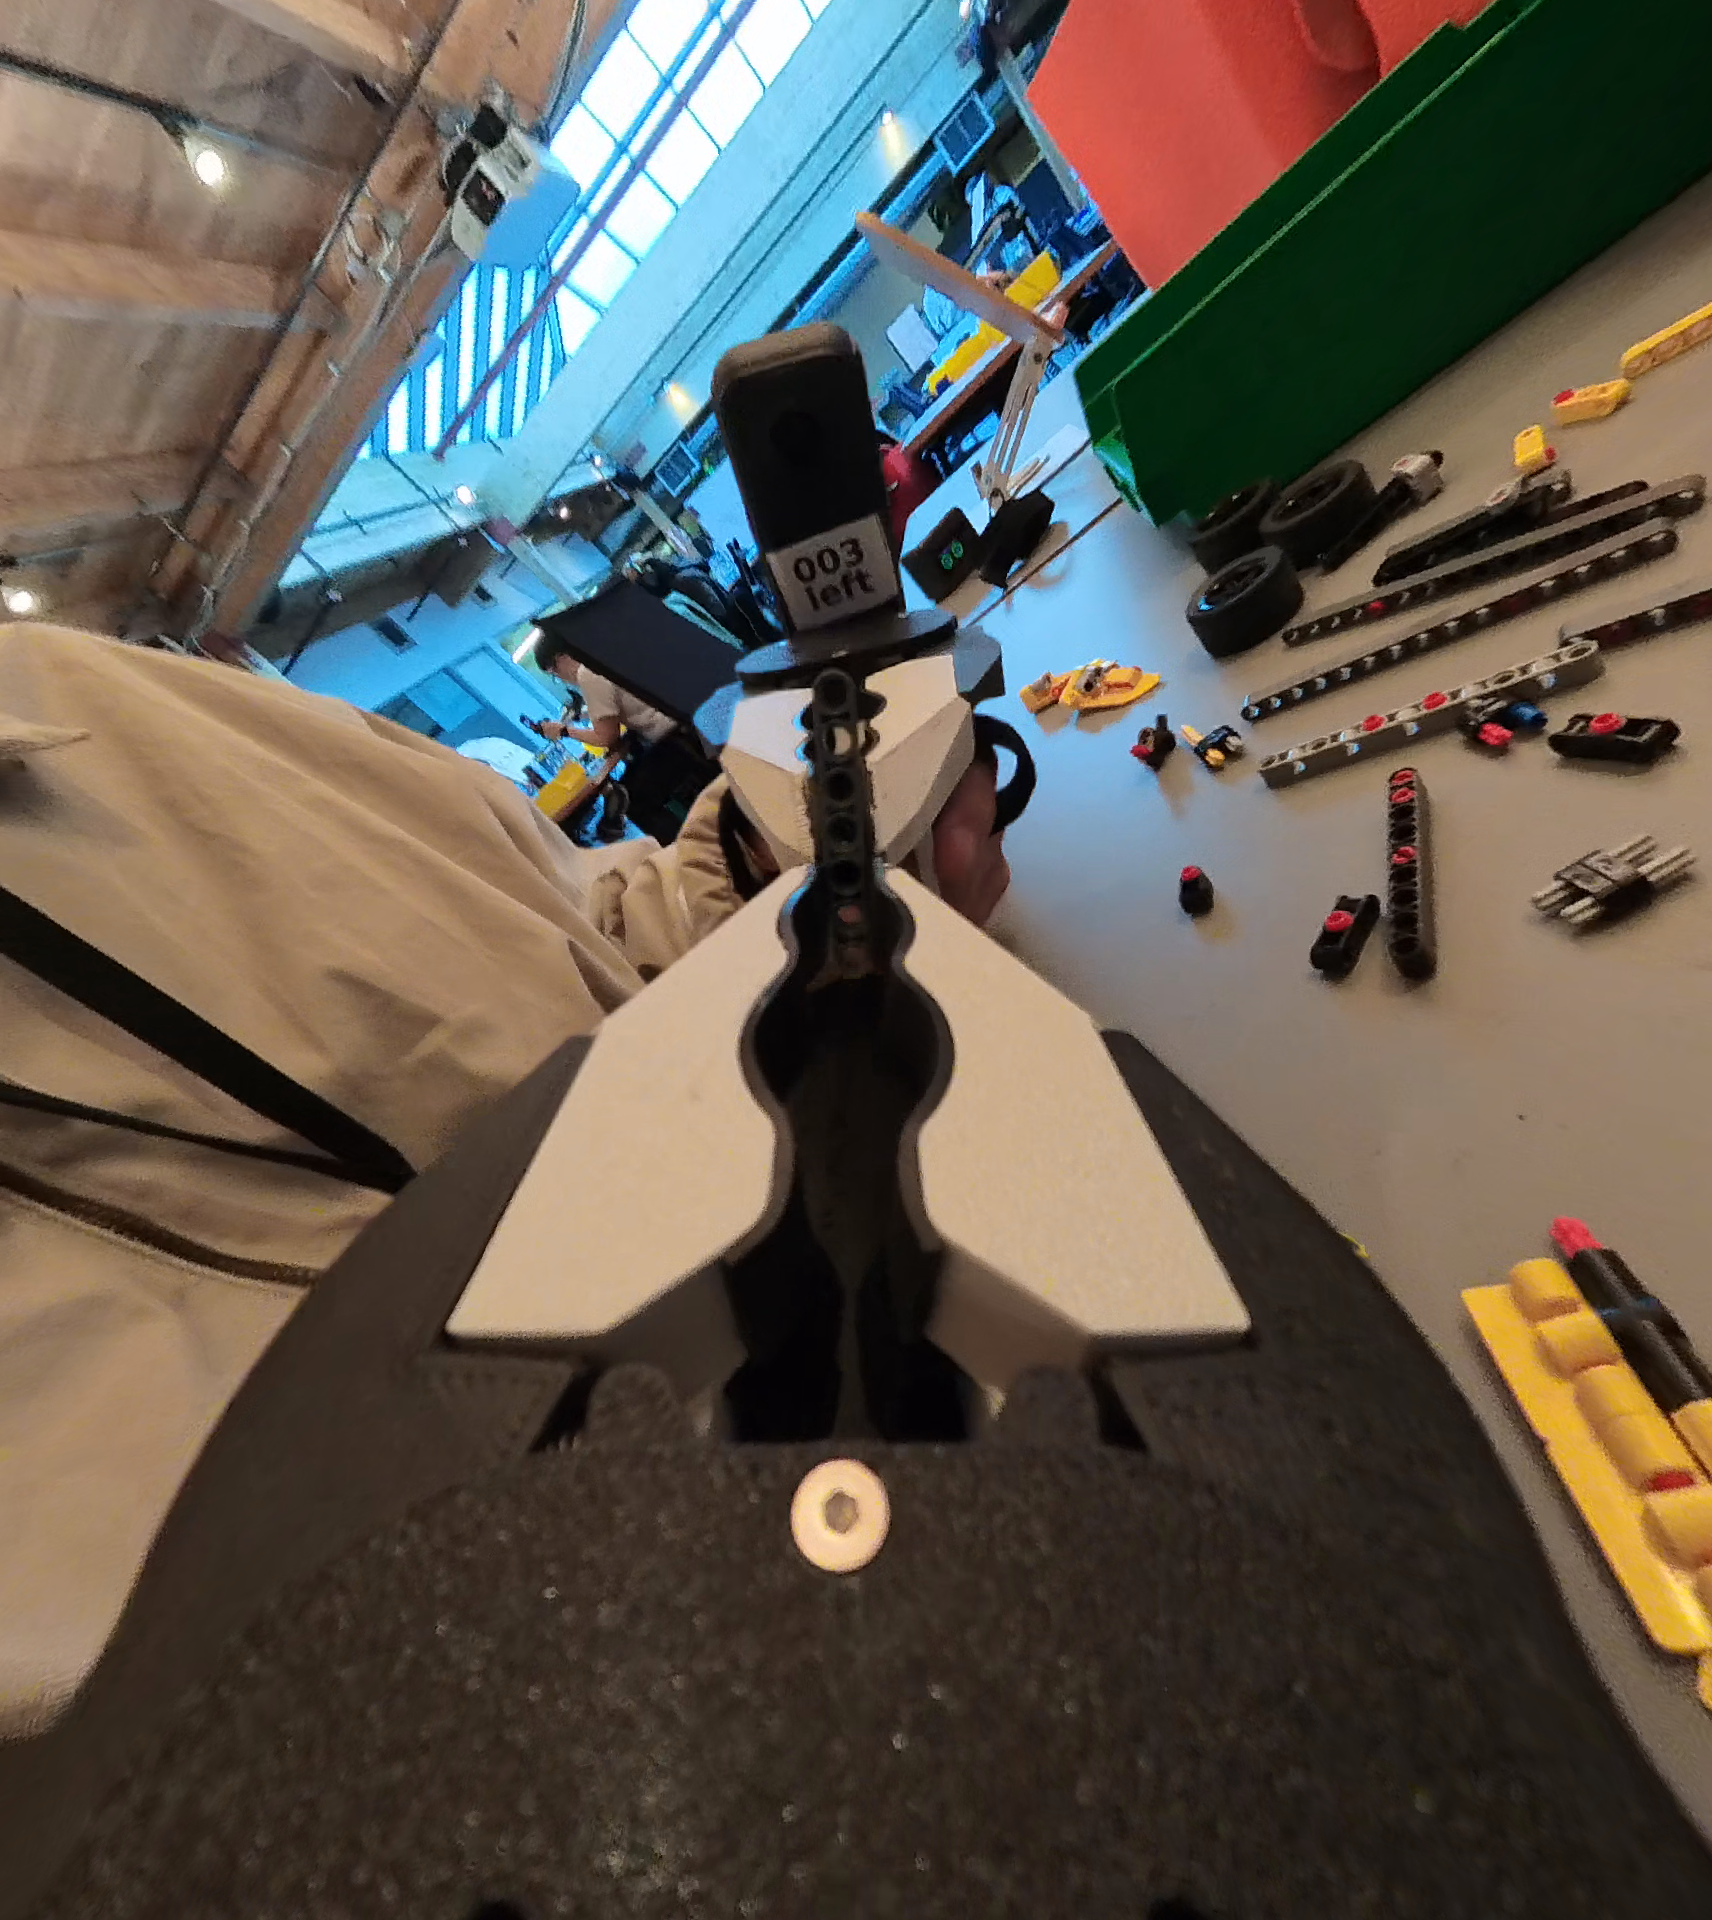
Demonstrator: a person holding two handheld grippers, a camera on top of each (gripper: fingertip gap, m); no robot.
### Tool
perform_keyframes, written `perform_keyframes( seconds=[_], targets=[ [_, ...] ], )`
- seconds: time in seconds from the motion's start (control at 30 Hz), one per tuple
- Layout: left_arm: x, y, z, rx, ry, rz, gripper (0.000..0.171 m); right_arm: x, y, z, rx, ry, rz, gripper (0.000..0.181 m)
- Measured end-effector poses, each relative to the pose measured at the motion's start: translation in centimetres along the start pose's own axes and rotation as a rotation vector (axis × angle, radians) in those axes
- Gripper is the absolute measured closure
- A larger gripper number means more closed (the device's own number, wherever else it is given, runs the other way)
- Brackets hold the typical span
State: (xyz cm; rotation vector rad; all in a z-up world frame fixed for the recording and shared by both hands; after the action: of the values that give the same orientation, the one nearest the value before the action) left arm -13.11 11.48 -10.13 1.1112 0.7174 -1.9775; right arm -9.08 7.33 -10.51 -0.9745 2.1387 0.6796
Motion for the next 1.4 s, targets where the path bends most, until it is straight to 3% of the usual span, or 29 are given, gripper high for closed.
perform_keyframes(
  seconds=[0.2,0.27,0.47,0.63,0.8,0.97,1.03,1.1,1.13,1.27,1.4],
  targets=[
    [-0.4,-0.1,0.0,0.029,-0.044,0.030,0.164,-0.4,0.2,-0.1,-0.044,0.008,0.044,0.173],
    [-0.4,-0.1,0.0,0.030,-0.047,0.030,0.164,-0.9,0.1,-0.1,-0.044,0.011,0.093,0.165],
    [0.3,0.6,0.1,0.020,-0.033,-0.019,0.164,-0.6,0.4,0.1,0.001,-0.039,0.048,0.174],
    [-0.6,0.1,-0.2,0.012,-0.056,0.043,0.158,-0.7,0.3,-0.1,-0.013,-0.027,0.059,0.174],
    [-0.1,0.6,0.5,-0.006,0.017,0.019,0.162,-0.6,0.7,-0.1,-0.034,-0.006,0.070,0.174],
    [-0.6,0.2,0.4,-0.004,-0.012,0.053,0.164,-0.9,0.7,-0.3,-0.059,0.007,0.091,0.174],
    [-2.3,-1.4,-0.7,-0.041,-0.066,0.190,0.164,-2.2,-1.1,-0.3,-0.042,-0.004,0.183,0.175],
    [-3.7,-4.2,-3.5,-0.054,-0.241,0.317,0.165,-4.4,-6.0,-0.8,-0.025,-0.013,0.365,0.175],
    [-3.7,-4.3,-3.8,-0.054,-0.268,0.326,0.165,-4.4,-6.8,-0.7,0.038,-0.048,0.326,0.175],
    [-2.4,-1.6,-1.7,-0.053,-0.119,0.197,0.164,-3.6,-5.3,-0.1,0.099,-0.068,0.196,0.175],
    [-2.0,-1.5,-1.6,0.011,-0.208,0.173,0.164,-3.7,-8.1,0.5,0.227,-0.046,0.156,0.175]
  ],
)
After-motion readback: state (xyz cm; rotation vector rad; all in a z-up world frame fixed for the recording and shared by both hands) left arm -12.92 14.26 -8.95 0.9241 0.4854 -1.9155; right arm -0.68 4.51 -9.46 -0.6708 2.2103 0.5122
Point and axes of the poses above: each gripper's, where its closed fingertips meet, y out along the fingers, x out of its underside, z = x × y across the jaws, the point moved 3 cm from there along -y, back along the fingers, and after that the axes turned 14 degrees about -x, right-handed, at the moved point
